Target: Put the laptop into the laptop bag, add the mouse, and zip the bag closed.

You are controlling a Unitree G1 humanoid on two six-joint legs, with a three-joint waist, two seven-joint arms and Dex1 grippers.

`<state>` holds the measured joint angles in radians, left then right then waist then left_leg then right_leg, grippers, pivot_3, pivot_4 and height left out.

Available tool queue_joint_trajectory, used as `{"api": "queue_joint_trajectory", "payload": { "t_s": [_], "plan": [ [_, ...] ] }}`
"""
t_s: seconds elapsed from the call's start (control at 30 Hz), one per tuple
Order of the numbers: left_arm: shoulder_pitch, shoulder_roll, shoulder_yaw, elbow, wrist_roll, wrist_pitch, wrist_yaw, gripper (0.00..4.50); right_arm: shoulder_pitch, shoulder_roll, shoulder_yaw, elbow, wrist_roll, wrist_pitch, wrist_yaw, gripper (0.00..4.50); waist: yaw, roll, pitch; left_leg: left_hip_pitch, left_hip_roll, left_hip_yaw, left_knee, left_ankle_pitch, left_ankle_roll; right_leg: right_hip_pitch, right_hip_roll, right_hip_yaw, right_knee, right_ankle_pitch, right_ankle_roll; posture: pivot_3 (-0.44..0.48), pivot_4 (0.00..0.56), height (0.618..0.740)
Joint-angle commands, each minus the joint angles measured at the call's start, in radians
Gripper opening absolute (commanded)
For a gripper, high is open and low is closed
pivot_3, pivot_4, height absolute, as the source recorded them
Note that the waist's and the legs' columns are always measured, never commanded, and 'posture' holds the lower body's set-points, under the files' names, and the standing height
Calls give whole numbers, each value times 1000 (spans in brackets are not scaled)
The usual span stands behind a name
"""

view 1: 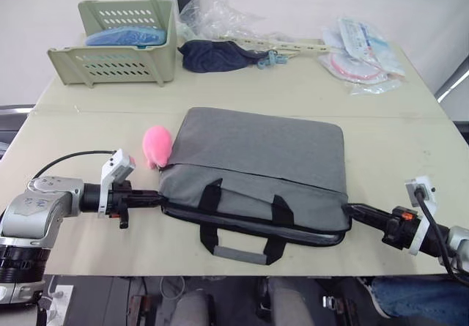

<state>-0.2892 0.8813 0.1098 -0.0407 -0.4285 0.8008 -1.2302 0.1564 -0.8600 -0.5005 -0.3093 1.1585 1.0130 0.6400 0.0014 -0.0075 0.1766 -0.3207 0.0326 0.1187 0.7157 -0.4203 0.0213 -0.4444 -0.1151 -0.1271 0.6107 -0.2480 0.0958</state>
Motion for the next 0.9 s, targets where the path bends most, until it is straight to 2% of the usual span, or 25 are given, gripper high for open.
{"api": "queue_joint_trajectory", "payload": {
  "t_s": [0.03, 0.17, 0.43, 0.9],
  "plan": [
    [9, 14, -15, -39, -17, 3, 9, 0, -49, -9, -29, 22, -4, -11, 16, 59, 0, 0, 0, 0, 0, 0, 0, 0, 0, 0, 0, 0, 0, 0, 0, 0, 150, 740],
    [-20, -20, -22, -29, -17, -4, 54, 0, -85, -10, -27, 45, -18, -8, 15, 59, 3, 0, 0, 0, 0, 0, 0, 0, 0, 0, 0, 1, 0, 0, 0, 0, 150, 740],
    [-51, -21, -58, -11, -21, -20, 50, 0, -129, -8, -6, 74, -64, -11, 25, 59, 15, 1, 0, 0, -1, 2, 1, 0, 0, 0, 0, 1, 0, 0, 0, 0, 150, 740],
    [-26, 11, -69, -48, -43, -4, 21, 0, -88, -13, -25, 43, -61, 26, 84, 59, 22, 1, 0, -1, -1, 2, 1, 0, 0, 0, 0, 0, 0, 0, 0, 0, 150, 740]
  ]
}}
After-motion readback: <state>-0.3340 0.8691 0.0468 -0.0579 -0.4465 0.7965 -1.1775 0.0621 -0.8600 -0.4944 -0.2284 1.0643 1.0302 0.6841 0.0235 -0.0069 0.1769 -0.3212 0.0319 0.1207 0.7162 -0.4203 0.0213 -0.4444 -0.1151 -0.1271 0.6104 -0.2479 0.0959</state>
